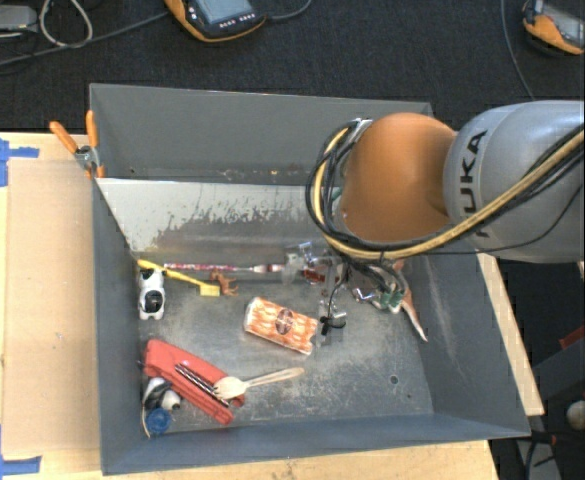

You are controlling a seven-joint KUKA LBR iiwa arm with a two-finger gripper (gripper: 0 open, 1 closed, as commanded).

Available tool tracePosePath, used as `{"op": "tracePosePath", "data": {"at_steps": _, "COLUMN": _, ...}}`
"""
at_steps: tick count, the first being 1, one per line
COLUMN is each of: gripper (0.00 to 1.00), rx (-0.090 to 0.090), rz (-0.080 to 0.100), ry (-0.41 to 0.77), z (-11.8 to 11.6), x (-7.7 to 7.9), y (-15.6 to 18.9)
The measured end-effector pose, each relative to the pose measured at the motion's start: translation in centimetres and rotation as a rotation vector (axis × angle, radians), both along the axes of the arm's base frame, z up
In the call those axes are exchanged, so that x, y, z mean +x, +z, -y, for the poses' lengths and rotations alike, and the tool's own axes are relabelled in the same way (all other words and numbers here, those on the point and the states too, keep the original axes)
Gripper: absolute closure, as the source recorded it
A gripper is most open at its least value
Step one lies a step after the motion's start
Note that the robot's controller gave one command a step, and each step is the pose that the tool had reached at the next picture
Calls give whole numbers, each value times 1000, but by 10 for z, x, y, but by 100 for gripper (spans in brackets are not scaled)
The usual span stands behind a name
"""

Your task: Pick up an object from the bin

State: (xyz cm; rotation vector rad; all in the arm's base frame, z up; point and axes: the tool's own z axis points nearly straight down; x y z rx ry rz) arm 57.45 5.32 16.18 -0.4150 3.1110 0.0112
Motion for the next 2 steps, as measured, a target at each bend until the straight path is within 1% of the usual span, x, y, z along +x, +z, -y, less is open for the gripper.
{"op": "tracePosePath", "data": {"at_steps": 1, "gripper": 0, "rx": 2, "rz": 7, "ry": -46, "z": -7, "x": 10, "y": -66}}
{"op": "tracePosePath", "data": {"at_steps": 2, "gripper": 0, "rx": 2, "rz": -3, "ry": -28, "z": -8, "x": 8, "y": -90}}
